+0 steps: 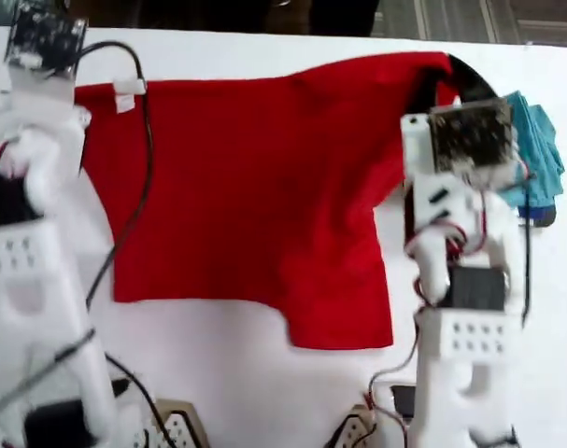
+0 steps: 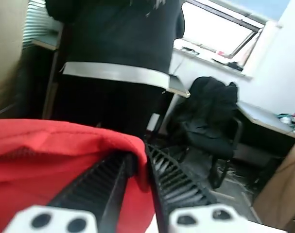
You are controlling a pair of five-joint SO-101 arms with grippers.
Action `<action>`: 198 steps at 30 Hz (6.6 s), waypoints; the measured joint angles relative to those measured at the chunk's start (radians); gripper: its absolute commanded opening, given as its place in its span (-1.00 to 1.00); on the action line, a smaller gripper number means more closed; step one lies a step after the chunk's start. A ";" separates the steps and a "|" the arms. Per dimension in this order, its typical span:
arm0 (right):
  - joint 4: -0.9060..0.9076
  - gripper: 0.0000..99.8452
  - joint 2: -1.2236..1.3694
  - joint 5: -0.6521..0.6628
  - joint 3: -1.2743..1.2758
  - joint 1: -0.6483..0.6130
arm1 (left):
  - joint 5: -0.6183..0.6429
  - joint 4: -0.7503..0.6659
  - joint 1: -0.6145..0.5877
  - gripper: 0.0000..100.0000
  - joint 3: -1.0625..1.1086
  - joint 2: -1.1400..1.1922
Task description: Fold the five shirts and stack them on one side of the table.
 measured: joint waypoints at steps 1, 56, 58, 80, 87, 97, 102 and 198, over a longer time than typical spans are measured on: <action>-0.029 -0.96 0.040 0.000 0.000 -0.011 | 0.000 -0.009 0.000 -0.95 -0.014 0.041; 0.529 -0.96 0.411 0.000 0.063 -0.221 | 0.003 0.324 -0.002 -0.95 0.310 0.232; 0.505 -0.96 0.321 0.000 0.166 -0.219 | 0.003 0.296 -0.002 -0.95 0.377 0.186; 0.654 -0.64 0.015 -0.031 0.308 -0.190 | 0.003 0.275 -0.002 -0.95 0.427 0.158; 0.736 -0.64 0.098 -0.089 0.183 -0.221 | 0.003 0.275 -0.002 -0.95 0.428 0.158; 0.853 -0.65 0.272 -0.089 0.180 -0.325 | 0.003 0.275 -0.002 -0.95 0.428 0.158; 0.916 -0.65 0.281 -0.089 0.180 -0.385 | 0.003 0.275 -0.002 -0.95 0.428 0.158; 0.707 -0.96 0.370 0.011 -0.218 -0.181 | 0.003 0.445 -0.063 -0.95 0.180 0.157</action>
